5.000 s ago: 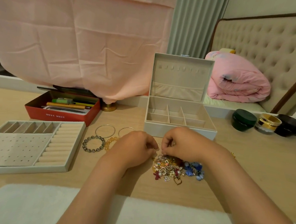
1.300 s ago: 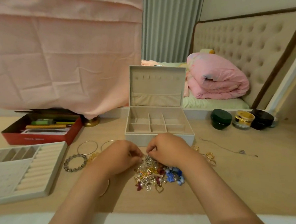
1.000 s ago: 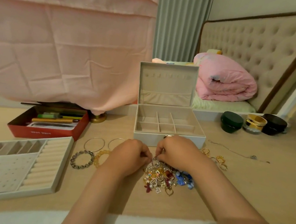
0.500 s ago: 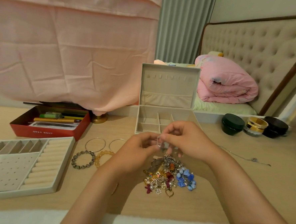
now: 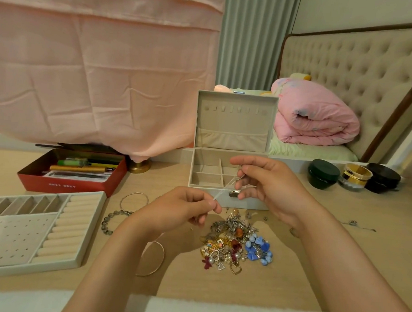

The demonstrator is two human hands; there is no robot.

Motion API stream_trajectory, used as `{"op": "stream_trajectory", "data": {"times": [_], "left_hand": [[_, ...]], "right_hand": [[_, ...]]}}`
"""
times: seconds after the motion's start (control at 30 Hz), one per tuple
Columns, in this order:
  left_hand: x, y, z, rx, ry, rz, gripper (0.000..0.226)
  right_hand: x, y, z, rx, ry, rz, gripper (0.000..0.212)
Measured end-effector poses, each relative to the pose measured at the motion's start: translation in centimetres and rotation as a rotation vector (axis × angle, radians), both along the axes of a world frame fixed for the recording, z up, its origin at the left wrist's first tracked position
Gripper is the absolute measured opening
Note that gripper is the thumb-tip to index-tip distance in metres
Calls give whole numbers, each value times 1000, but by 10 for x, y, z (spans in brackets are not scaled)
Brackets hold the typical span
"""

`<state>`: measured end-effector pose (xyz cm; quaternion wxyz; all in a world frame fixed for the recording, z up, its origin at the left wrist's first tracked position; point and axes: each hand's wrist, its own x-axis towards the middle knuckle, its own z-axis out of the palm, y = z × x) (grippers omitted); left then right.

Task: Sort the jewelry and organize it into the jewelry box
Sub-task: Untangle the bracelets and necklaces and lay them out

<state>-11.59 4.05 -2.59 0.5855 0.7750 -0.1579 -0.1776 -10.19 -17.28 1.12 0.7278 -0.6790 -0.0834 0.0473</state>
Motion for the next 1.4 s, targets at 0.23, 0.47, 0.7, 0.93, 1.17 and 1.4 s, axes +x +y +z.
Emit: {"op": "stream_trajectory", "data": {"times": [0.23,0.47,0.7,0.93,1.17,1.4], "left_hand": [[-5,15,14,58,-16,50,23],[-3,-39,24,307,-135,-2,25],[10,-157,22,644,-252,-270,23],[33,-245,14,846,-447,-303,13],[49,-280,8,1224,-561,-346,25],[53,-276,5,1284,-615,-355,30]], "right_hand": [[-7,-17,6,-159,-40,-3,17],[-32,-91,4,-800,-24,-32,14],[-54,-189,-13,-1011,111,-181,4],[-63,-251,-50,-1030,183,-432,7],[-53,-256,-71,-1118,170,-502,7],[-51,-250,-72,-1126,170,-502,7]]}}
